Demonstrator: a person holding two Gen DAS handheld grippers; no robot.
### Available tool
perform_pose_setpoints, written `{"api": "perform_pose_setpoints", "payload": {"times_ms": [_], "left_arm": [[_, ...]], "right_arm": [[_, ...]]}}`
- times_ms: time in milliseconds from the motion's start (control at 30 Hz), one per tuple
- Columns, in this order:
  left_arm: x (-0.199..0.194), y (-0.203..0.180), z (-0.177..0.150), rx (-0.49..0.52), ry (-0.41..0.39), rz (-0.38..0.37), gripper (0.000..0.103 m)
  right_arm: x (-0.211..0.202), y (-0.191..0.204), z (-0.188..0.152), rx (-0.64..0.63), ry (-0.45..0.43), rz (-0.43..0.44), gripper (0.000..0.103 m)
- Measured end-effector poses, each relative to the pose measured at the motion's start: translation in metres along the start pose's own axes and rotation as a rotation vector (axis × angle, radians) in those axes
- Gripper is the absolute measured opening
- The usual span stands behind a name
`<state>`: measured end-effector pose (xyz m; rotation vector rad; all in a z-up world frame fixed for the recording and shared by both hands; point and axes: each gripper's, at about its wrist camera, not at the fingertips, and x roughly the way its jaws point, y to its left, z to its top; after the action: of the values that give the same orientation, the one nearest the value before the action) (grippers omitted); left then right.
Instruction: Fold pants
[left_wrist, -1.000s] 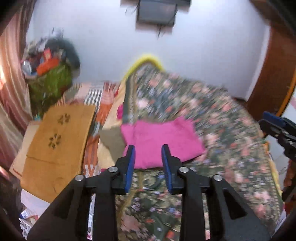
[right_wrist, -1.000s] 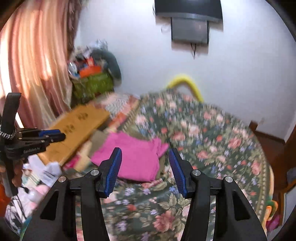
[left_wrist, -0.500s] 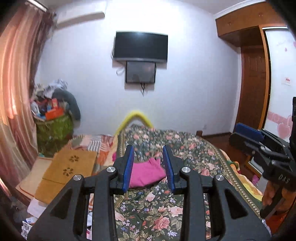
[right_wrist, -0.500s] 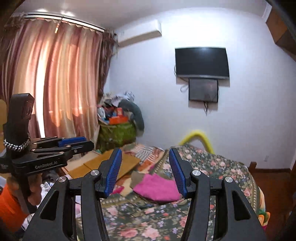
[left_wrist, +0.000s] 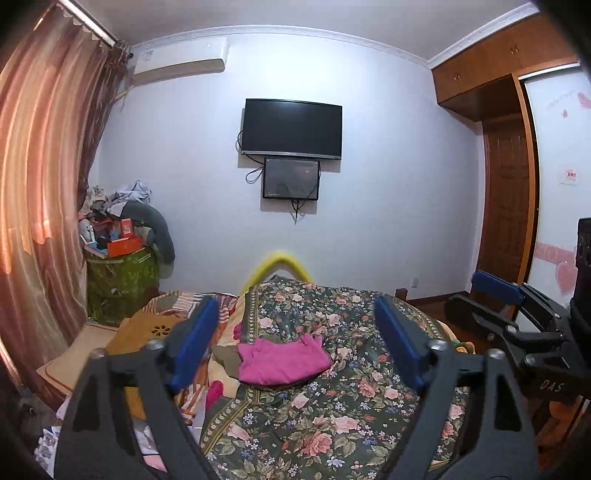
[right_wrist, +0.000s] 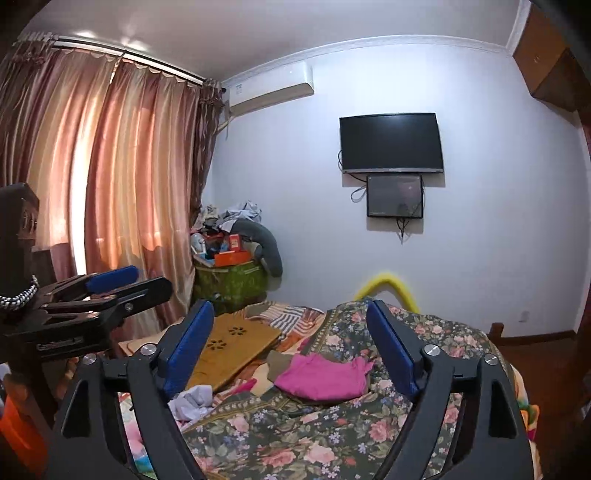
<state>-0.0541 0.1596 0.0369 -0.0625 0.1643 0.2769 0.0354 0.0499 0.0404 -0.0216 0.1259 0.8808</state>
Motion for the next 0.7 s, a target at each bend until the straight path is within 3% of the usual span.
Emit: {"api": "perform_pose_setpoints", "payload": {"times_ms": [33, 67, 700], "left_arm": [[0.000, 0.001, -0.001, -0.007, -0.002, 0.002, 0.101], [0.000, 0.002, -0.001, -0.017, -0.008, 0.004, 0.103], [0.004, 0.010, -0.014, -0.042, 0.023, 0.032, 0.103]], "right_arm": [[-0.002, 0.001, 0.000, 0.001, 0.001, -0.006, 0.099], [-0.001, 0.001, -0.001, 0.001, 0.000, -0.016, 0.103], [-0.018, -0.001, -0.008, 0.026, 0.009, -0.057, 0.103]]}}
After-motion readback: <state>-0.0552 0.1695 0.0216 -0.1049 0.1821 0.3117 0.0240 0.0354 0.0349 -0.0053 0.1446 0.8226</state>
